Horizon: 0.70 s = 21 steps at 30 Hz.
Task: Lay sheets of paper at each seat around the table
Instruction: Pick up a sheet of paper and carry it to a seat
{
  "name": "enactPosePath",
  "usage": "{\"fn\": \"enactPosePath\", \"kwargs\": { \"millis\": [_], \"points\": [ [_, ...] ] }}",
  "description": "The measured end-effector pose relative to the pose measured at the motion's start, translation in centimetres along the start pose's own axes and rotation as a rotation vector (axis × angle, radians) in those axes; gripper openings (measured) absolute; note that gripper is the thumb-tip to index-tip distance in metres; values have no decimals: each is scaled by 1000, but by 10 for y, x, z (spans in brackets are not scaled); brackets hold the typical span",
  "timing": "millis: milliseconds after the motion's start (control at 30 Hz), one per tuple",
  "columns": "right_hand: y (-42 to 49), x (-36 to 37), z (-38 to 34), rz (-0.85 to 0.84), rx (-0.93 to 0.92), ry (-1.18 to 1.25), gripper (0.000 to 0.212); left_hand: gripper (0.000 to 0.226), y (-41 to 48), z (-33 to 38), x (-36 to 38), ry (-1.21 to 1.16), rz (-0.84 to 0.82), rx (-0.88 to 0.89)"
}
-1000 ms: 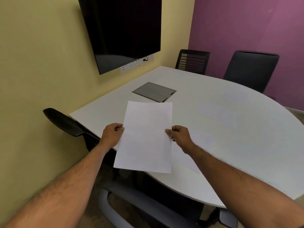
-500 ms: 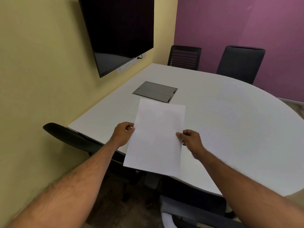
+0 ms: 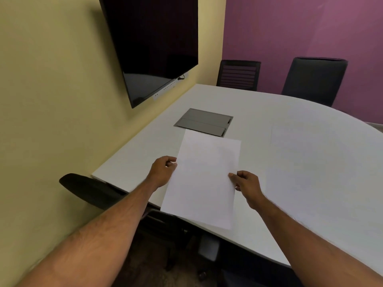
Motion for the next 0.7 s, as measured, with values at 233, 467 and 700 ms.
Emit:
{"fn": "enactPosePath", "kwargs": {
  "millis": [233,467,700],
  "points": [
    [42,45,-3,-1,6,18,16,21,47,-26,-23,13,4,-6],
    [83,112,5,47,17,31,11,18,124,-73,-55,30,-11,-3],
    [124,181,28,114,116,4,14,17,202,-121,-82,-7,-76,-9]
  ]
}}
Point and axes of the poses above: each hand's wrist, its own y-axis towards the middle knuckle, its own x-axis out of the palm, z = x × y, the point moved 9 cm from there along y, towards the middle knuckle, and after that the axes turned 4 degrees about y, right-handed, at the moved point
